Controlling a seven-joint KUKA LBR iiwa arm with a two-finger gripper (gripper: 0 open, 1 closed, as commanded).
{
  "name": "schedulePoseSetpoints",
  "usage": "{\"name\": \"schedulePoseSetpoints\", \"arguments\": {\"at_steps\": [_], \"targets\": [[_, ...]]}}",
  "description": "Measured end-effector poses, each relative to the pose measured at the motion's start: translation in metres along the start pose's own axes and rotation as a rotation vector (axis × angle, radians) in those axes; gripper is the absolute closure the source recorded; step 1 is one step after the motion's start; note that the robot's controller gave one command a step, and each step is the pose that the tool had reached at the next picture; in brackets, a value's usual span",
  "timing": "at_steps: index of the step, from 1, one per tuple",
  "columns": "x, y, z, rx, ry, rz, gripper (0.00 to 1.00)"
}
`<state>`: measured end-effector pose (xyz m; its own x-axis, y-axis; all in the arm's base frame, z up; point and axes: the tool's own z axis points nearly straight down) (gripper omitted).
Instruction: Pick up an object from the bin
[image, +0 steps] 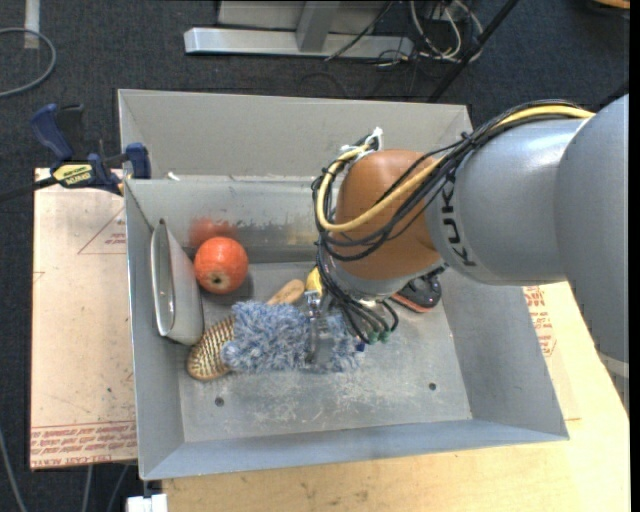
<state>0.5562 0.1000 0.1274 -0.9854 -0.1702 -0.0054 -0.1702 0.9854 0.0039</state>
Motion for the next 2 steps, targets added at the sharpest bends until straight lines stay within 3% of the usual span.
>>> {"name": "schedulePoseSetpoints", "arguments": {"at_steps": [2], "targets": [[-0.0006,0.0003,-0.0198,0.000,-0.002,0.000,1.00]]}}
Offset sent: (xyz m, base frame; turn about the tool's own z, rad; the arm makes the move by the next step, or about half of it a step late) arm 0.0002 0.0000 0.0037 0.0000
